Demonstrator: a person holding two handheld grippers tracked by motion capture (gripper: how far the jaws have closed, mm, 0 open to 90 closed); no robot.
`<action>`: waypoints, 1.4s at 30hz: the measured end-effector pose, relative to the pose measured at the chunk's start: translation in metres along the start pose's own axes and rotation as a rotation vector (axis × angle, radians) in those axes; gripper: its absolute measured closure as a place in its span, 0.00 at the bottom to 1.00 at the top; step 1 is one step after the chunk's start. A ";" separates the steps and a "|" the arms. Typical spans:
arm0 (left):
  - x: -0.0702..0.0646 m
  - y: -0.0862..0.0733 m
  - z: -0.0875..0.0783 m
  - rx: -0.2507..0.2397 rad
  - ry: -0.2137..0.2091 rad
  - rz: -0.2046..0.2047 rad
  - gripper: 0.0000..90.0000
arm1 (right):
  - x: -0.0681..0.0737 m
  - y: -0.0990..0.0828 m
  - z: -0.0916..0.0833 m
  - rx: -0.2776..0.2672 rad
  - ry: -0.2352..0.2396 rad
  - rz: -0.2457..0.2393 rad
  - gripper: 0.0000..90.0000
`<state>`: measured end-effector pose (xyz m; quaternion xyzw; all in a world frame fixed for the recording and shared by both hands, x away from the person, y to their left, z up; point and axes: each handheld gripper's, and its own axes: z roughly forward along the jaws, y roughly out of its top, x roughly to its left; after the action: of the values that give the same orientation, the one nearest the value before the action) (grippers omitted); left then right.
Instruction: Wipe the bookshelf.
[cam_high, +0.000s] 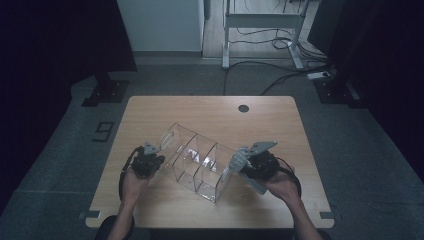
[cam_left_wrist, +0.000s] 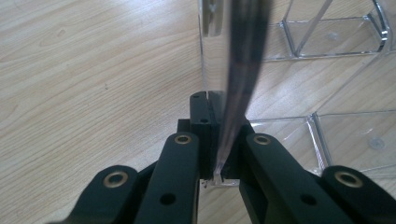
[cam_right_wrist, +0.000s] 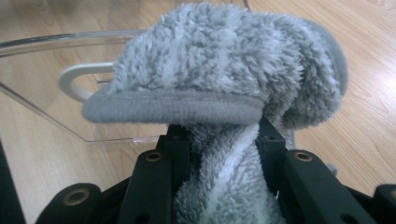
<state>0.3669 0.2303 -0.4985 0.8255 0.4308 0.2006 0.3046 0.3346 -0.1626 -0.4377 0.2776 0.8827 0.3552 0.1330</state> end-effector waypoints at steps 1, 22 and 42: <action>0.000 0.000 0.000 0.000 0.005 0.000 0.96 | 0.001 0.000 0.000 0.001 -0.001 -0.005 0.73; -0.002 0.001 0.001 0.011 0.025 -0.022 0.96 | 0.039 0.003 -0.007 0.005 0.079 -0.074 0.72; -0.004 0.002 0.001 0.022 0.035 -0.034 0.95 | 0.068 0.002 -0.014 0.025 0.148 -0.133 0.73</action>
<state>0.3667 0.2259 -0.4982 0.8177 0.4523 0.2051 0.2911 0.2744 -0.1297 -0.4294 0.1933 0.9108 0.3542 0.0874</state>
